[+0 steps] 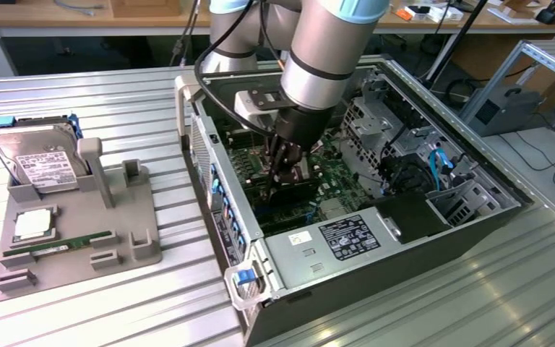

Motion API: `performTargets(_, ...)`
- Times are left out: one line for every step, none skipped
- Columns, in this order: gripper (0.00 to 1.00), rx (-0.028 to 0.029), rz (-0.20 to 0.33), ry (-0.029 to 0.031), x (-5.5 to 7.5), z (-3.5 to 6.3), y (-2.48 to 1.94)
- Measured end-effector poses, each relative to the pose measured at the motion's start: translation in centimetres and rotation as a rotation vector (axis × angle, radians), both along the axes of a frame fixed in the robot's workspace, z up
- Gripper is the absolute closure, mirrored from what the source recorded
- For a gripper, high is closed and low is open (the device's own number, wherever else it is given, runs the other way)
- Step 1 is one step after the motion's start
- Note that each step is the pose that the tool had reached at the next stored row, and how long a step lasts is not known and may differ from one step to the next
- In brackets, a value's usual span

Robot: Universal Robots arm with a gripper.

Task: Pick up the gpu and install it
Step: 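Press down on the gpu until it lock into place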

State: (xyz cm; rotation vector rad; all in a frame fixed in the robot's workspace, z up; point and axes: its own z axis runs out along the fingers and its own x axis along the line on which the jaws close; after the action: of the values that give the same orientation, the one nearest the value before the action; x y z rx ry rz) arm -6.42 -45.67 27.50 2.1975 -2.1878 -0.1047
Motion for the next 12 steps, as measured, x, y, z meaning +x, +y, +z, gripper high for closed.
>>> performTargets(0.89, 0.0, 0.0, 0.0, 0.0, 0.0, 0.0)
performTargets(0.89, 0.0, 0.0, 0.0, 0.0, 0.0, 0.0)
performTargets(0.89, 0.0, 0.0, 0.0, 0.1, 0.0, 0.0)
performTargets(0.89, 0.0, 0.0, 0.0001, 0.2, 0.0, 0.0)
performTargets(0.89, 0.0001, 0.0, 0.0002, 0.4, 0.0, 0.0)
performTargets(0.89, -0.0002, 0.0, 0.0001, 0.4, 0.0, 0.0)
performTargets(0.89, 0.0001, 0.0, 0.0001, 0.1, -0.02, 0.0)
performTargets(0.89, 0.0002, 0.0, 0.0001, -0.1, -0.02, 0.0)
performTargets(0.89, 0.0, 0.0, 0.0001, -0.3, -0.01, 0.0)
performTargets(0.89, 0.0, 0.0, -0.0001, -0.6, -0.02, 0.0)
performTargets(0.89, 0.0002, 0.0, -0.0006, -0.8, 0.08, 0.0)
performTargets(0.89, 0.0002, 0.0, -0.0012, -0.8, 0.28, 0.0)
